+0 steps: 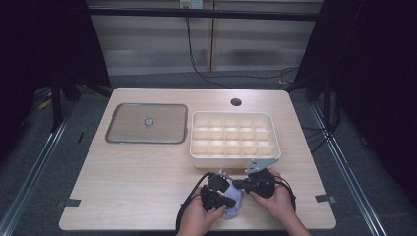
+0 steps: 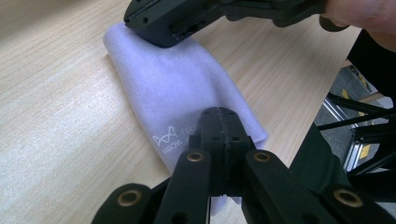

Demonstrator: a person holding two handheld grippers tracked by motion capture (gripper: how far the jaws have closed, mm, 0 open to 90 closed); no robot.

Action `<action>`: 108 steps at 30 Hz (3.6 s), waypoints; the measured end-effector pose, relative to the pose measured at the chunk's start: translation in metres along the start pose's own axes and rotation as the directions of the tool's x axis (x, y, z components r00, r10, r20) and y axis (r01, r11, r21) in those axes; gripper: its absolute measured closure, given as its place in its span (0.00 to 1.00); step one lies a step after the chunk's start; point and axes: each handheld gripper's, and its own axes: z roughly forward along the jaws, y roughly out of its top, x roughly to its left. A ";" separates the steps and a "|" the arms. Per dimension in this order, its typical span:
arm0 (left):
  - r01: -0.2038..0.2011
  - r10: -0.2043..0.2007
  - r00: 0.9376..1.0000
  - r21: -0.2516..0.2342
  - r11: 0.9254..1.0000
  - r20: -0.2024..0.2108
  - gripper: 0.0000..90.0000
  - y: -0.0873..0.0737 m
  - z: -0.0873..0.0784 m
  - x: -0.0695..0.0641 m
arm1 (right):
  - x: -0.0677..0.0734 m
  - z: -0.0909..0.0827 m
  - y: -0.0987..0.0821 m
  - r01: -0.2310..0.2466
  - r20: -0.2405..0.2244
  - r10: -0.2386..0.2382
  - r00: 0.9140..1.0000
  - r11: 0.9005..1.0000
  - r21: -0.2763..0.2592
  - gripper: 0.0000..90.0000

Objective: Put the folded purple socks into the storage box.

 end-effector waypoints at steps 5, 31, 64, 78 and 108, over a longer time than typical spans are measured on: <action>0.003 -0.003 1.000 0.005 1.000 0.002 1.00 -0.001 0.001 -0.002 | -0.002 0.003 -0.002 -0.006 -0.002 0.006 1.000 1.000 -0.004 1.00; 0.004 -0.003 1.000 -0.037 0.999 0.017 0.83 0.008 -0.003 -0.002 | -0.005 -0.019 -0.001 -0.032 0.033 0.034 0.999 0.997 -0.070 0.93; -0.071 0.059 0.993 -0.124 0.990 -0.099 0.48 -0.001 -0.050 0.040 | -0.003 -0.045 -0.003 -0.132 0.038 0.133 0.990 0.991 -0.035 0.60; -0.122 0.094 0.973 -0.126 0.985 -0.210 0.42 -0.027 -0.055 0.071 | 0.001 -0.043 -0.007 -0.142 0.013 0.142 0.990 0.990 -0.011 0.53; -0.222 0.170 0.937 -0.146 0.964 -0.304 0.34 -0.047 -0.041 0.083 | 0.011 -0.022 -0.007 -0.180 -0.047 0.181 0.982 0.983 0.029 0.38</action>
